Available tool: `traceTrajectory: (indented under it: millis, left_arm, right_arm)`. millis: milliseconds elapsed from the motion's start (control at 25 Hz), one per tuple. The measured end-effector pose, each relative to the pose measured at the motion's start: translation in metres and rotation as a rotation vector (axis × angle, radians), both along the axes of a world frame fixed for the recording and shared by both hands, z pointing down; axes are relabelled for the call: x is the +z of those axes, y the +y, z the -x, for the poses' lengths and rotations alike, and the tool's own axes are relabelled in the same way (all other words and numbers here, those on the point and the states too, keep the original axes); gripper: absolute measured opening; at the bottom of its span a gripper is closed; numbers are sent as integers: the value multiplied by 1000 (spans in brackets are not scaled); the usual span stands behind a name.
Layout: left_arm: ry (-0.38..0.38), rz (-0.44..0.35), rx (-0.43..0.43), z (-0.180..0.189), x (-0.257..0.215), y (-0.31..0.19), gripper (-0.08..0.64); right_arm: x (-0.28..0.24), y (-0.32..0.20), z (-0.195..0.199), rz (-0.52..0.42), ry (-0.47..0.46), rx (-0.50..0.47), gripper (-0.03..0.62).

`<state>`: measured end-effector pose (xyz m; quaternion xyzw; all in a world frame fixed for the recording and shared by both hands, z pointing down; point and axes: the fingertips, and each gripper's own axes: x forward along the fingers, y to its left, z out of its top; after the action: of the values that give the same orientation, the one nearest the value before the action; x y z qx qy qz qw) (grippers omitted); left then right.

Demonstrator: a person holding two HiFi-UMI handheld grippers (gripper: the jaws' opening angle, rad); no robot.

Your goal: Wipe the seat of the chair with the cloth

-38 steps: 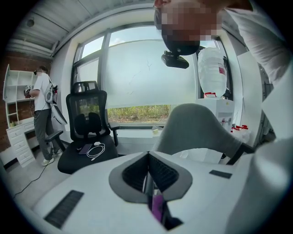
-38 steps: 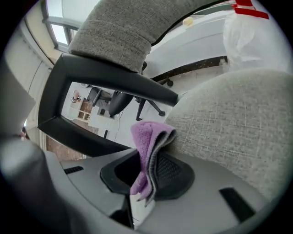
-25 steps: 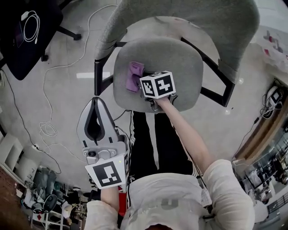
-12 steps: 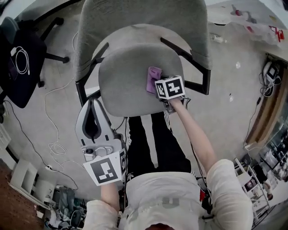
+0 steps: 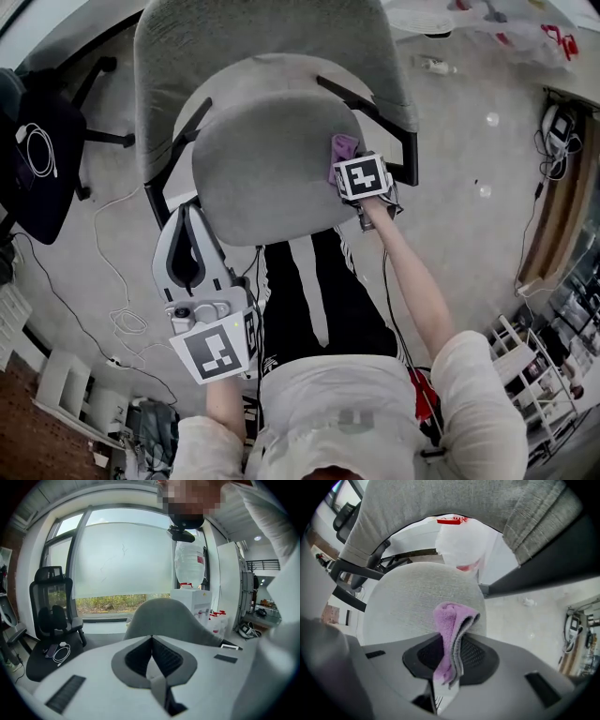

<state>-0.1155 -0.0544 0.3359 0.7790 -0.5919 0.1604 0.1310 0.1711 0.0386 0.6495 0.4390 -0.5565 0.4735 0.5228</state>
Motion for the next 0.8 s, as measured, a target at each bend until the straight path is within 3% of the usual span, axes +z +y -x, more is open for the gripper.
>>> traceTrajectory:
  millis: [400,560,680,800]
  left_arm:
    - [-17,-11,-10,5,-8,11,12]
    - [-21,-10,-30,16,-10,19,12]
    - [-13,-5,-58,27,-8,24,12]
    - [-22,8,-89,43,0,32,12]
  right_arm:
    - [-4,-7,-13,-48,88,33,87]
    - [-14,-2,-20,-26,97,91,87]
    - [-42,-12,1,-88,4,141,87]
    - [-75,-25,73,-164,-232,128,87]
